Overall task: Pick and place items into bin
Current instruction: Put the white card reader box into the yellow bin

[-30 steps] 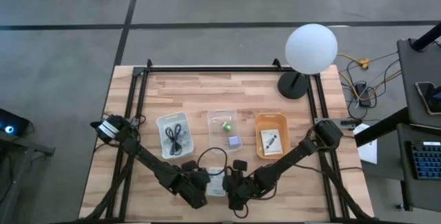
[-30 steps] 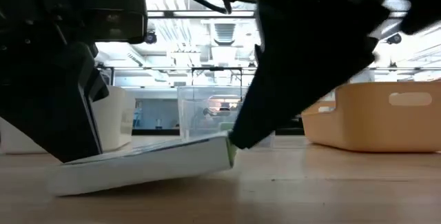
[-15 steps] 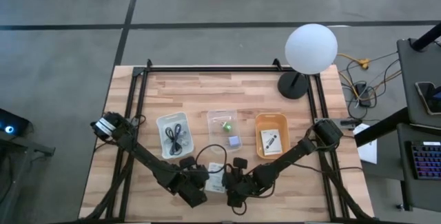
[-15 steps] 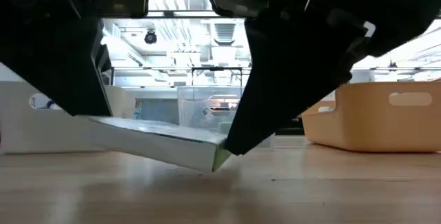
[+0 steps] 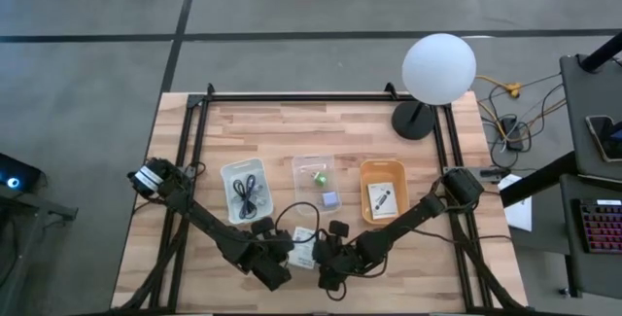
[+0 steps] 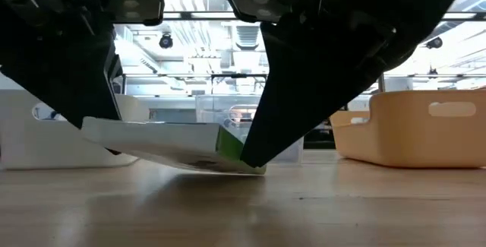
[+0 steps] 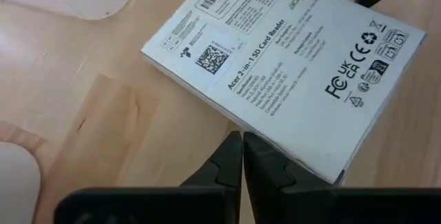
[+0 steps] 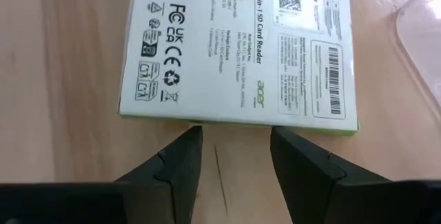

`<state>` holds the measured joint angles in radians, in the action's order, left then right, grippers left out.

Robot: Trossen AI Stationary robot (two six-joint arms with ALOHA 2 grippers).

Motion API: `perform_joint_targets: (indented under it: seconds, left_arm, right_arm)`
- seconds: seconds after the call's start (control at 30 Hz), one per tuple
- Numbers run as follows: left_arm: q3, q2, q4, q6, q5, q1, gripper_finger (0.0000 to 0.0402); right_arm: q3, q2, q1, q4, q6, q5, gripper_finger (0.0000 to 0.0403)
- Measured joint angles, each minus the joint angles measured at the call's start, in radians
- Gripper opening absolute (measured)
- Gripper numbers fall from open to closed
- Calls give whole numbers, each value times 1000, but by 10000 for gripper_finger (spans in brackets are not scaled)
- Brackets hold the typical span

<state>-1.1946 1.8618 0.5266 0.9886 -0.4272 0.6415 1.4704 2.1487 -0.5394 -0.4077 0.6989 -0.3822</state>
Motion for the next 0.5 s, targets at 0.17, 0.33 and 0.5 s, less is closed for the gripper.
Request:
perform_joint_targets:
  seconds: [0.17,0.33,0.5]
  left_arm:
    - [-8,0,2,-3,54,-1,0]
    - [-41,0,2,-34,67,2,0]
    - [-39,1,5,-39,2,-4,0]
  right_arm:
    - [0,-1,-1,-7,-2,17,162]
    - [0,-1,-3,-52,-1,21,159]
    - [0,-1,-7,-80,1,23,162]
